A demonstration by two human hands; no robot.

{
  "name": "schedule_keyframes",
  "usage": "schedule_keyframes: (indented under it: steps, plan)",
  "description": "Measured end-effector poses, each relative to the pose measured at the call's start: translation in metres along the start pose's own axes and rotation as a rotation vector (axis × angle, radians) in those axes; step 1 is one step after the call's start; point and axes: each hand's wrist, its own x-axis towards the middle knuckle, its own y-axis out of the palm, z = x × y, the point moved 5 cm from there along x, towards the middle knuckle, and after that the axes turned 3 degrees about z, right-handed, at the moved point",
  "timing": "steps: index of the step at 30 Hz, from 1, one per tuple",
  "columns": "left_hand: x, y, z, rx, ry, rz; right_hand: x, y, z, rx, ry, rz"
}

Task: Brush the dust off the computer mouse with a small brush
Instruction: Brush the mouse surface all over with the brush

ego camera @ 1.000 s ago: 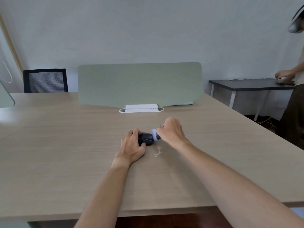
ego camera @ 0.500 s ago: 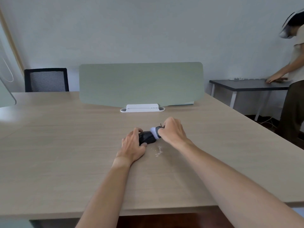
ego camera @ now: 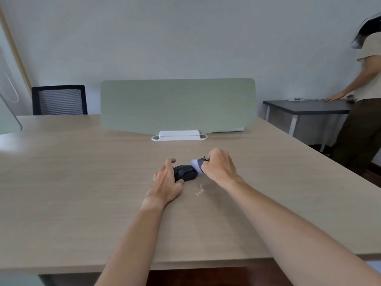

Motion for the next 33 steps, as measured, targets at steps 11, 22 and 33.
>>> schedule_keyframes:
  steps: [11,22,33]
  plan:
    - [0.0,0.001,0.002,0.012,0.0,-0.006,0.0,0.017,0.011,0.1,-0.072,0.073]
    - [0.002,0.004,0.003,0.024,-0.007,-0.001,-0.001,0.003,-0.003,0.231,-0.021,-0.062]
    - [0.0,0.001,0.002,0.003,0.001,-0.029,0.01,0.008,-0.003,0.227,0.078,0.083]
